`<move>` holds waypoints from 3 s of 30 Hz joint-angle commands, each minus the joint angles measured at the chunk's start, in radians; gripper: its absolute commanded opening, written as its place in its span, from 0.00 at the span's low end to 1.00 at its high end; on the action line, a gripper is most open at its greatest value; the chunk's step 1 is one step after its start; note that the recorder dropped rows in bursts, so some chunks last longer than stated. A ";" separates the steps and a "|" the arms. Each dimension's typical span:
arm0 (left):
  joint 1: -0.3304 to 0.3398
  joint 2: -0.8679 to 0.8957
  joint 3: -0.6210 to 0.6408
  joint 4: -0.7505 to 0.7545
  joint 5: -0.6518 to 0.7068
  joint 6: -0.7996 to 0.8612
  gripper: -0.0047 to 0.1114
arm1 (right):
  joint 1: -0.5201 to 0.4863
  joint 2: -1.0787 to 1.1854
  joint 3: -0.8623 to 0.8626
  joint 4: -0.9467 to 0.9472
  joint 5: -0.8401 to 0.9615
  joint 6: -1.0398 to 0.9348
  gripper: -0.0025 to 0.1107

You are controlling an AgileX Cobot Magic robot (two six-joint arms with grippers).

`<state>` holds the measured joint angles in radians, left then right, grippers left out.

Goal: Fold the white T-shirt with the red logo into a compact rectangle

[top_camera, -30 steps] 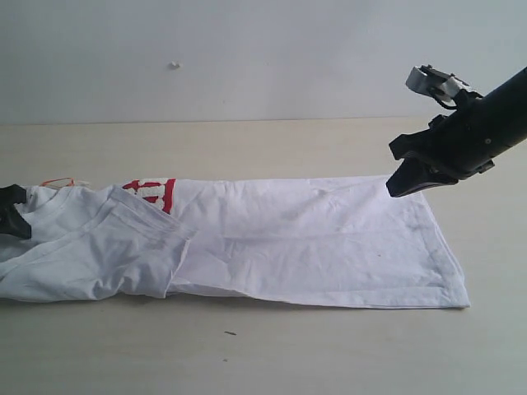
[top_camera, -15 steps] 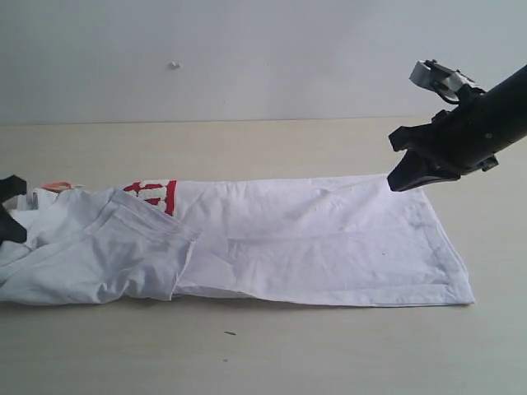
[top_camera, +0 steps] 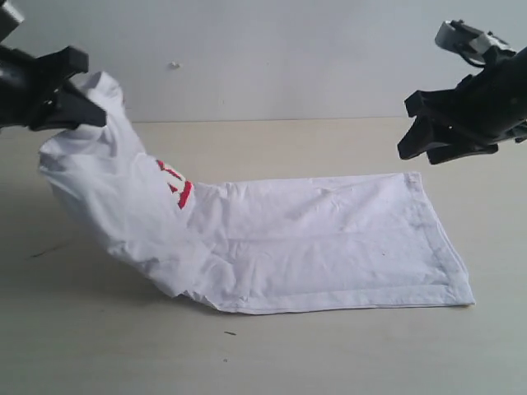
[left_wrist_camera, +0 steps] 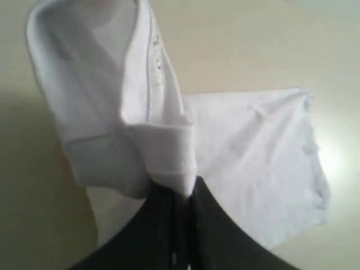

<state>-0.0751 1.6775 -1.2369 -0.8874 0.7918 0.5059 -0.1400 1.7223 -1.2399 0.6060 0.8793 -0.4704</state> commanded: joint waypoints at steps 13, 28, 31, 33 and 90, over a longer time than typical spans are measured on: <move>-0.670 0.563 -0.655 -0.074 -0.115 -0.035 0.13 | 0.000 -0.418 -0.023 -0.011 0.045 0.079 0.45; -0.605 0.477 -0.729 0.465 0.118 -0.335 0.38 | 0.000 -0.244 0.062 -0.148 -0.035 0.141 0.45; -0.601 0.411 -0.638 0.536 0.075 -0.350 0.36 | 0.000 -0.169 0.067 -0.159 -0.024 0.141 0.45; -0.592 0.360 -0.571 0.569 0.041 -0.350 0.36 | -0.006 -0.119 0.067 -0.161 -0.023 0.141 0.45; -0.243 0.000 0.045 0.558 -0.207 -0.238 0.36 | -0.093 0.327 -0.033 -0.068 -0.118 0.076 0.14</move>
<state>-0.3202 1.6888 -1.1944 -0.3184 0.5954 0.2617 -0.2323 2.0830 -1.2724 0.5259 0.7534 -0.3710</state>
